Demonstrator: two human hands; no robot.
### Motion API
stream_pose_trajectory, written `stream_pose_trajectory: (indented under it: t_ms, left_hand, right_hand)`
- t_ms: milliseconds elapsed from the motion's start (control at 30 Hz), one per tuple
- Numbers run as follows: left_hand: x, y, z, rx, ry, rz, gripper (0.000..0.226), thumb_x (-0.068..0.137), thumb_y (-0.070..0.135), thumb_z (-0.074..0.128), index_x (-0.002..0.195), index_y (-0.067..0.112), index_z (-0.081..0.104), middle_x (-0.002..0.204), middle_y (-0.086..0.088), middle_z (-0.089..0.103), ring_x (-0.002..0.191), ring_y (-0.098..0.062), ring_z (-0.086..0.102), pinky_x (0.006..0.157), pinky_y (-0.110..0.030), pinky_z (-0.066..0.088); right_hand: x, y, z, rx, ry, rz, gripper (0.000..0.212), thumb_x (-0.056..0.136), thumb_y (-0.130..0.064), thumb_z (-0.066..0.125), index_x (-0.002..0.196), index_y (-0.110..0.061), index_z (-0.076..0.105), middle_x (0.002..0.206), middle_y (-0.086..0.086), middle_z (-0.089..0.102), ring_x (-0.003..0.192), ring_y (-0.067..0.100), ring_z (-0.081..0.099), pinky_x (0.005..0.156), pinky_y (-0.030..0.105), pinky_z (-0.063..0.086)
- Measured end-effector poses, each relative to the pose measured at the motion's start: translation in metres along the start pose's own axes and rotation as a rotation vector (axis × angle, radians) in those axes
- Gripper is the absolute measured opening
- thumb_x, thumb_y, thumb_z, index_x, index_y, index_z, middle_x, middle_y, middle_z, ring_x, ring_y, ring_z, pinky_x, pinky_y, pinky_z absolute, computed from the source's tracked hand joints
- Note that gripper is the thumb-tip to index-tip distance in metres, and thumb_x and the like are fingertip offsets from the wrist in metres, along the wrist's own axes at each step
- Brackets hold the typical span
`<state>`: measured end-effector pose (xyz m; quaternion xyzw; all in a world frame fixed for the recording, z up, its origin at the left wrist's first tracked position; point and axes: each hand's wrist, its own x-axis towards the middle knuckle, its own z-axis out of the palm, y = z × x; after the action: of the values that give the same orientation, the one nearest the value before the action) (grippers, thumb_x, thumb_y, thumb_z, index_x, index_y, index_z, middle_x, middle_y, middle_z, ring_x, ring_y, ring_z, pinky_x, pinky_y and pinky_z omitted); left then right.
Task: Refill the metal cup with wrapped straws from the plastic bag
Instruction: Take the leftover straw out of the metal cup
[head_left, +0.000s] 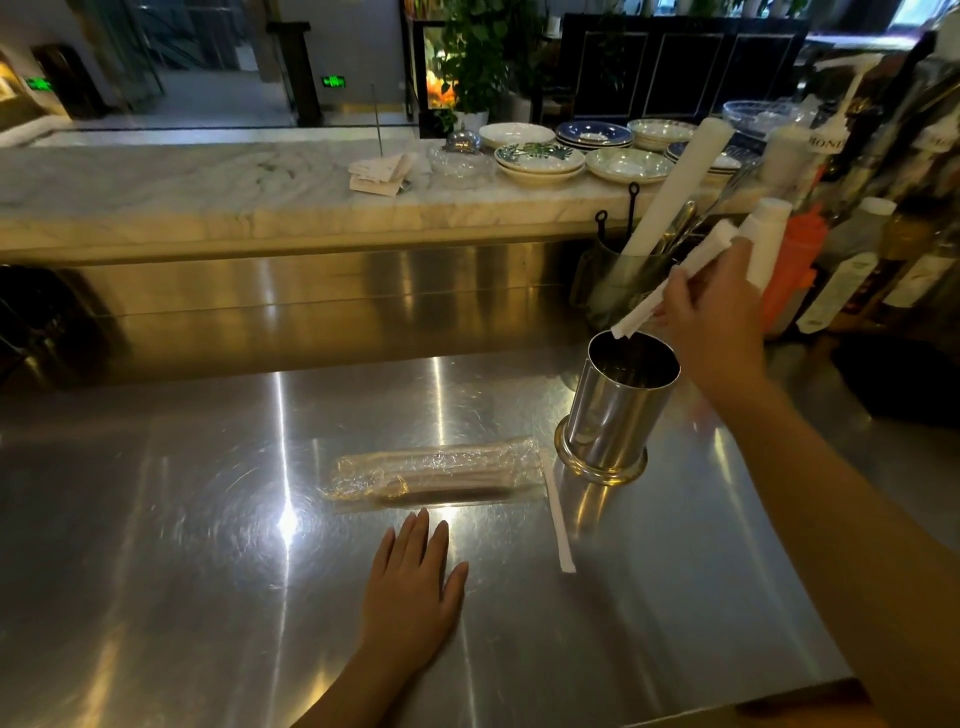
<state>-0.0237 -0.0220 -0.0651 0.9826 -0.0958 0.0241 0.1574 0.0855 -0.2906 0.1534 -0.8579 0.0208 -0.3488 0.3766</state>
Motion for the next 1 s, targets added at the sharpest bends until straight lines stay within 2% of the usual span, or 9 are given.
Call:
stream_pose_trajectory:
  t_ms: [100,200,267,367,467,600,667,833,1000]
  left_hand:
    - [0.001,-0.001,0.001,0.007,-0.008,-0.015,0.058,0.09,0.048,0.028,0.137,0.016,0.039,0.147,-0.011,0.037,0.138,-0.027,0.029,0.113,-0.045,0.01]
    - [0.0,-0.001,0.002,0.036,-0.007,-0.017,0.056,0.091,0.047,0.029,0.134,0.016,0.044,0.143,-0.011,0.043,0.135,-0.026,0.035,0.111,-0.046,0.015]
    - [0.0,-0.001,0.003,0.04,-0.014,-0.02,0.056,0.092,0.048,0.028,0.137,0.018,0.039,0.147,-0.009,0.038,0.138,-0.025,0.03,0.113,-0.045,0.01]
    - [0.0,-0.003,0.005,0.024,0.004,-0.024,0.055,0.09,0.047,0.033,0.134,0.017,0.044,0.144,-0.01,0.043,0.135,-0.026,0.035,0.111,-0.047,0.013]
    - [0.001,-0.004,0.005,0.012,-0.002,-0.018,0.057,0.091,0.049,0.028,0.138,0.018,0.038,0.148,-0.008,0.037,0.138,-0.024,0.028,0.113,-0.042,0.008]
    - [0.002,-0.004,0.005,-0.008,0.018,-0.016,0.057,0.09,0.049,0.029,0.137,0.018,0.04,0.147,-0.008,0.038,0.138,-0.023,0.029,0.113,-0.043,0.006]
    - [0.001,-0.003,0.005,-0.013,0.019,-0.013,0.058,0.09,0.049,0.027,0.138,0.018,0.038,0.148,-0.008,0.036,0.139,-0.023,0.027,0.114,-0.041,0.005]
    - [0.001,-0.003,0.004,-0.028,0.01,-0.017,0.061,0.09,0.052,0.021,0.141,0.021,0.03,0.152,-0.006,0.028,0.142,-0.02,0.018,0.115,-0.037,0.001]
    - [0.0,-0.004,0.005,-0.023,0.003,-0.019,0.057,0.093,0.051,0.023,0.143,0.023,0.025,0.154,-0.004,0.023,0.143,-0.018,0.012,0.115,-0.034,-0.002]
  right_hand:
    - [0.0,0.019,0.014,-0.211,-0.171,0.002,0.029,0.094,-0.019,0.045,0.117,-0.004,0.037,0.1,0.022,0.061,0.077,0.022,0.057,0.061,0.034,0.049]
    - [0.001,0.029,0.025,-0.46,-0.533,-0.021,0.027,0.091,-0.016,0.049,0.115,-0.004,0.045,0.1,0.021,0.062,0.084,0.029,0.06,0.071,0.039,0.051]
    - [0.006,0.029,0.031,-0.574,-0.771,0.02,0.028,0.089,-0.013,0.051,0.116,-0.004,0.05,0.108,0.02,0.061,0.097,0.031,0.058,0.081,0.037,0.047]
    - [0.013,0.024,0.033,-0.714,-0.994,0.055,0.025,0.09,-0.012,0.049,0.111,0.0,0.056,0.108,0.018,0.061,0.096,0.027,0.056,0.077,0.028,0.041]
    - [0.019,0.022,0.027,-0.662,-0.969,0.031,0.019,0.09,-0.016,0.05,0.101,-0.004,0.059,0.096,0.013,0.059,0.084,0.02,0.052,0.072,0.026,0.039]
    - [0.006,0.008,0.026,-0.307,-0.566,-0.066,0.015,0.091,-0.019,0.048,0.102,-0.012,0.055,0.086,0.002,0.054,0.076,0.016,0.051,0.066,0.026,0.04]
    - [-0.008,-0.002,0.032,-0.169,-0.498,-0.148,0.014,0.091,-0.018,0.048,0.101,-0.011,0.055,0.085,0.005,0.058,0.074,0.019,0.056,0.067,0.029,0.046]
    - [-0.061,0.01,0.068,-0.156,-0.666,-0.133,0.01,0.091,-0.015,0.049,0.093,-0.01,0.056,0.073,0.002,0.054,0.068,0.018,0.053,0.063,0.025,0.045]
    - [-0.106,0.063,0.101,-0.415,-0.969,0.195,0.01,0.086,-0.011,0.052,0.095,-0.009,0.053,0.09,0.01,0.058,0.087,0.027,0.059,0.074,0.033,0.048]
